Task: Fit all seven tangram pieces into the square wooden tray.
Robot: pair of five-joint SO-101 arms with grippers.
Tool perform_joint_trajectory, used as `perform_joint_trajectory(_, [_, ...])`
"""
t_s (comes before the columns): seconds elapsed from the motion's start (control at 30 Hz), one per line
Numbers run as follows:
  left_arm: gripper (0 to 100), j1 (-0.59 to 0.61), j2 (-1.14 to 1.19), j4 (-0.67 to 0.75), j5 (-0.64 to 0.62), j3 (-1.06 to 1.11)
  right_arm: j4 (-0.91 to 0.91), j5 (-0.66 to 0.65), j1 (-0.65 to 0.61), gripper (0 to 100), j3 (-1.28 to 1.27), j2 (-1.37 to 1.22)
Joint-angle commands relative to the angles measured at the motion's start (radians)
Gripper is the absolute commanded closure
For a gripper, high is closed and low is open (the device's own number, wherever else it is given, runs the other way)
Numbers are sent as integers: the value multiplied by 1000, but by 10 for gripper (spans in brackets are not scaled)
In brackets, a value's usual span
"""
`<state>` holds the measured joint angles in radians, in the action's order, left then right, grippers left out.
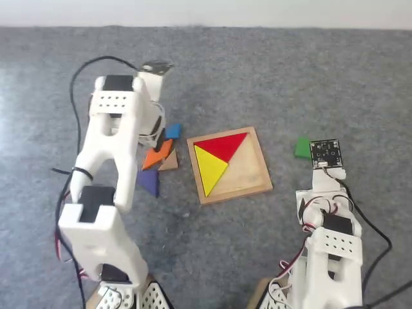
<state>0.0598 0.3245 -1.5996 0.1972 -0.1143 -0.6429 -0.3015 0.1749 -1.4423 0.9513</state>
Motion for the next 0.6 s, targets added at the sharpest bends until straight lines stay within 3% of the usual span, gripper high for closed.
perform_joint_trajectory(0.0, [880,-69,-69,138,20,74,22,-11,-5,914,11,21])
perform_joint_trajectory(0.2, [880,-64,2,351,17,220,22,-11,-5,914,11,21])
perform_joint_trajectory(0.57, [880,-3,81,440,64,285,22,-11,-5,914,11,21])
